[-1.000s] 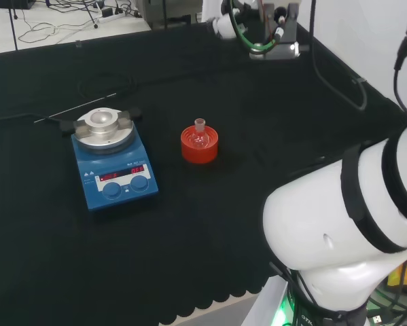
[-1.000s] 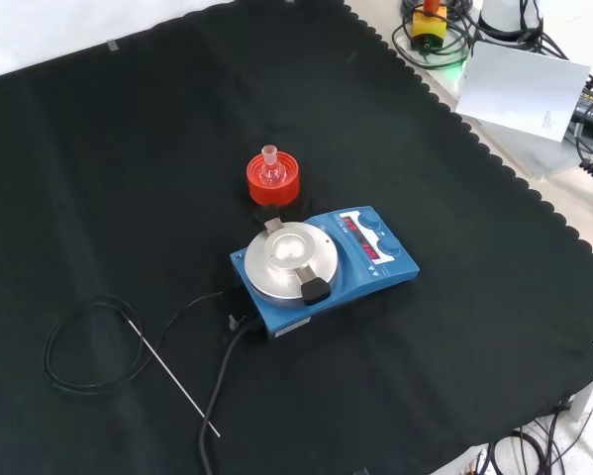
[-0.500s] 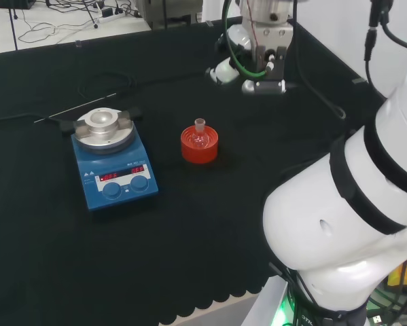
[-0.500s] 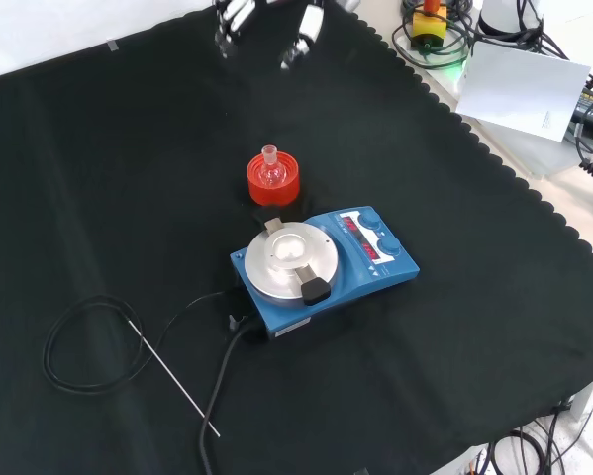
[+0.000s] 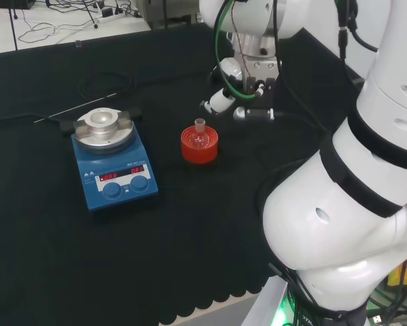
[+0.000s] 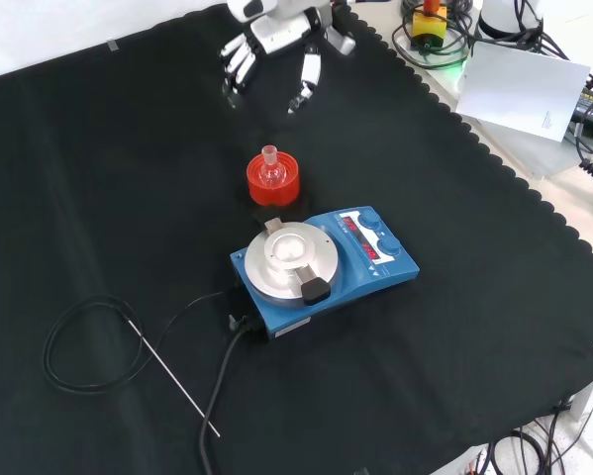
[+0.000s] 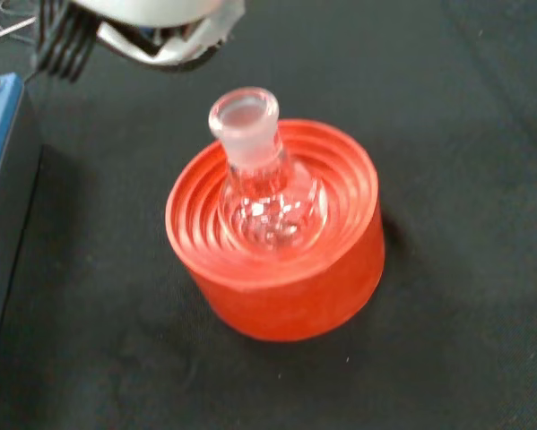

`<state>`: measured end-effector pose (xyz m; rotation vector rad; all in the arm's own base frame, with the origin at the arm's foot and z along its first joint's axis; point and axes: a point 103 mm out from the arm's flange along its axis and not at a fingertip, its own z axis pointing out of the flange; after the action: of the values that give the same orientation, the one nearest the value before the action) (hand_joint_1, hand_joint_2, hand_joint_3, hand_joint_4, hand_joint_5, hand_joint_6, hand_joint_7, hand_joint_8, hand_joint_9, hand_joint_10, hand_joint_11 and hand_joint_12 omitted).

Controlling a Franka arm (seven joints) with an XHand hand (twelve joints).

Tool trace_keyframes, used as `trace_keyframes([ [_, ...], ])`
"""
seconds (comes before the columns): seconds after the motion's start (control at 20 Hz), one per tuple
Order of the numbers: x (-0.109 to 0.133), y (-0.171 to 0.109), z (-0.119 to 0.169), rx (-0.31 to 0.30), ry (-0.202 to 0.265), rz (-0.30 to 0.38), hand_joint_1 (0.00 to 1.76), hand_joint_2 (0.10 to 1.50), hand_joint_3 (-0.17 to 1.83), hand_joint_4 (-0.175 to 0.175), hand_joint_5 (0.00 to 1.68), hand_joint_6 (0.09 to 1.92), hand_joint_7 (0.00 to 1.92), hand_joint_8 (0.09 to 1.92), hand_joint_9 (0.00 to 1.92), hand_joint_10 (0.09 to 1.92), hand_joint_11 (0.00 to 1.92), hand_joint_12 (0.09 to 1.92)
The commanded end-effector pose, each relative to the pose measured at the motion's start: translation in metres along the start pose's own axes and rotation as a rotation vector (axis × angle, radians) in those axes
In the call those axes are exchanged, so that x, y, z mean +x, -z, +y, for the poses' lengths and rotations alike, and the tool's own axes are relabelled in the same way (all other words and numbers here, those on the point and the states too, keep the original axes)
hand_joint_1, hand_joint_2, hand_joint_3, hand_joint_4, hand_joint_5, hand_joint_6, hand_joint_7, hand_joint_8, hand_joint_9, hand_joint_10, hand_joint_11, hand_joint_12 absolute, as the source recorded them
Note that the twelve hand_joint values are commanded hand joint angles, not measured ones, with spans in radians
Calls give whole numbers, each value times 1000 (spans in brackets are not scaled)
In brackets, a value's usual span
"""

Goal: Pick up the round-bottom flask.

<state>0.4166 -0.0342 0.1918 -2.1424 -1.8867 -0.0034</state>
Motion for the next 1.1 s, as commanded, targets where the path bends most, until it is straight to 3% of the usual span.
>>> trace_keyframes([
  [0.05, 6, -22, 17, -22, 28, 21, 905, 612, 596, -33, 622, 246, 354, 699, 531, 682, 175, 1402],
  [0.25, 7, -28, 21, -61, 47, 15, 927, 598, 604, -35, 639, 263, 357, 703, 538, 681, 182, 1398],
  [0.75, 6, -52, 34, -20, 50, 26, 952, 550, 669, -37, 623, 342, 327, 709, 527, 673, 197, 1391],
  [1.1, 6, -61, 38, -25, 68, 14, 949, 541, 684, -41, 615, 420, 326, 718, 531, 683, 196, 1392],
])
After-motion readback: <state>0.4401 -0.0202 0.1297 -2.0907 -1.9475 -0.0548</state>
